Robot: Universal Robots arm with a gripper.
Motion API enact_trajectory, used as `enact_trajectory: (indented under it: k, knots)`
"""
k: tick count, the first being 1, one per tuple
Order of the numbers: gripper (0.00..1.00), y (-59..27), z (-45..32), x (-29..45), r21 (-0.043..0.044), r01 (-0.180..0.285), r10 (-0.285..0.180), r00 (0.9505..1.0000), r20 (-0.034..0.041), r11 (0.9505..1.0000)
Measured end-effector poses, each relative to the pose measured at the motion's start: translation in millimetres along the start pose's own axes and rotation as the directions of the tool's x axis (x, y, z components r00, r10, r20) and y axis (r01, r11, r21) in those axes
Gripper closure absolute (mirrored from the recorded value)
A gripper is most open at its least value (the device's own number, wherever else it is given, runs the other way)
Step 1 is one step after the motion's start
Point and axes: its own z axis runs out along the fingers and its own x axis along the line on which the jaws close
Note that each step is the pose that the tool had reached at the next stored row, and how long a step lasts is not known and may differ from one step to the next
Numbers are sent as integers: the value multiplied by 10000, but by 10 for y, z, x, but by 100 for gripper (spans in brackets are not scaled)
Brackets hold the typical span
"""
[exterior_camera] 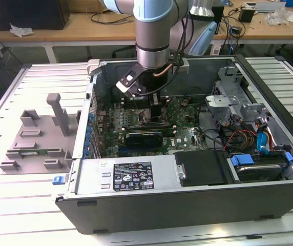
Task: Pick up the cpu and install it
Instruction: 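Place the cpu into insertion slot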
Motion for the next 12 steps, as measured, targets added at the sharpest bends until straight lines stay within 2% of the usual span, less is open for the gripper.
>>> enact_trajectory:
  k: [3, 12]
  knots:
    - [45, -6, 63, 19, 0, 1, -1, 10000, -1, 10000]
    - [45, -18, 87, 34, 1, 1, -1, 10000, 0, 10000]
